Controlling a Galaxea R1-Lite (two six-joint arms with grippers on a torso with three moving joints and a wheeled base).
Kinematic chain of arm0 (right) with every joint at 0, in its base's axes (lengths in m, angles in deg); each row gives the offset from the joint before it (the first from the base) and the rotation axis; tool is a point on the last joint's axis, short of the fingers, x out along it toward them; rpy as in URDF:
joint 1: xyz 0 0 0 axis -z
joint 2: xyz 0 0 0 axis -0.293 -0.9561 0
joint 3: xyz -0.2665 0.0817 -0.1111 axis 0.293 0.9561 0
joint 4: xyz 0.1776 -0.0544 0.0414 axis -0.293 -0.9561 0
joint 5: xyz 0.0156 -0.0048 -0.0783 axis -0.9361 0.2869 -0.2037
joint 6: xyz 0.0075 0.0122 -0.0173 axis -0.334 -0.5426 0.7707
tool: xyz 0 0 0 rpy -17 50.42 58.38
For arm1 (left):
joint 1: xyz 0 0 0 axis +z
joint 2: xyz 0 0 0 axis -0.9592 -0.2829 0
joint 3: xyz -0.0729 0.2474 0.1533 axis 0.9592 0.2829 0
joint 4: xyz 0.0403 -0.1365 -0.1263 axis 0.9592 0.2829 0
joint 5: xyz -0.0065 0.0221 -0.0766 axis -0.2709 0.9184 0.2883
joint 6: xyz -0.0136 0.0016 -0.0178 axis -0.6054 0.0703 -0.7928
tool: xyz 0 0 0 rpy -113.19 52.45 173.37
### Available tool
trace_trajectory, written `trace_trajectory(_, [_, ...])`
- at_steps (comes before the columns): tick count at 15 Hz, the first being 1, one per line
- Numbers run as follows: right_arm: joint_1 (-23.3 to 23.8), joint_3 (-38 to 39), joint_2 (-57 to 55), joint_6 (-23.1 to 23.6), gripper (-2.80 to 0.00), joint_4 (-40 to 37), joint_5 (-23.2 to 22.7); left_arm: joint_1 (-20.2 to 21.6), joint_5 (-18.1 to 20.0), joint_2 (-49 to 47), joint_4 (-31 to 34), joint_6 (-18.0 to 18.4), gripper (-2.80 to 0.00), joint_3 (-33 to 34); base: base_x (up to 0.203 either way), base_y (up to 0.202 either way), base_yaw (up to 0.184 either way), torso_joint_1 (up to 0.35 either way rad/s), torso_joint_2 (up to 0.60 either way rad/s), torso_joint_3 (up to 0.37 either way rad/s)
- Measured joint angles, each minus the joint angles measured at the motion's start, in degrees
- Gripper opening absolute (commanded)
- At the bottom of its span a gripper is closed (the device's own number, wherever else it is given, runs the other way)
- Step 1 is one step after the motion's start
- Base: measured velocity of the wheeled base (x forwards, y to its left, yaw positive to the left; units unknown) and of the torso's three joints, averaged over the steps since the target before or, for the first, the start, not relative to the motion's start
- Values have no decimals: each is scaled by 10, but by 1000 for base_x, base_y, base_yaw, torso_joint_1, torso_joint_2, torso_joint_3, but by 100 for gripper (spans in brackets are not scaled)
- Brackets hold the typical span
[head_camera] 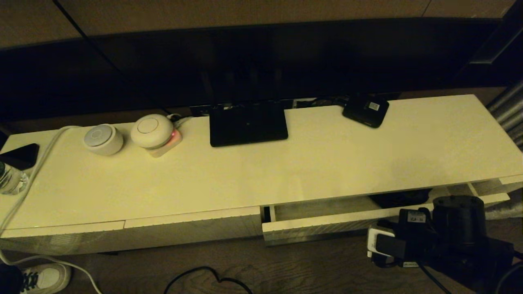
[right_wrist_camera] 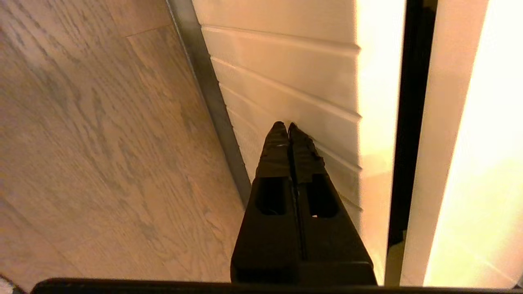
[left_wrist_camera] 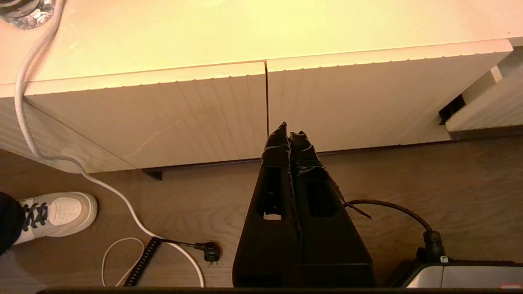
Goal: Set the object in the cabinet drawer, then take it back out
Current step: Close the drawer
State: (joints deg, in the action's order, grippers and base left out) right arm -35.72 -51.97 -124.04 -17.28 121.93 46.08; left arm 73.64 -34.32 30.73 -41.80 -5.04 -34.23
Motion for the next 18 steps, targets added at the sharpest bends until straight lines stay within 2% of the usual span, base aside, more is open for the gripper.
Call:
trace_trajectory(11, [4, -62, -26, 0, -280, -10, -3, 0, 0, 0, 0, 0, -280, 0, 0, 0, 0, 0, 0, 0])
trace_trajectory(15, [4, -40, -18, -2, -280, -10, 0, 0, 0, 0, 0, 0, -280, 0, 0, 0, 0, 0, 0, 0])
trace_trajectory(18, [4, -17, 21, -5, -280, -51, 0, 0, 0, 0, 0, 0, -280, 0, 0, 0, 0, 0, 0, 0])
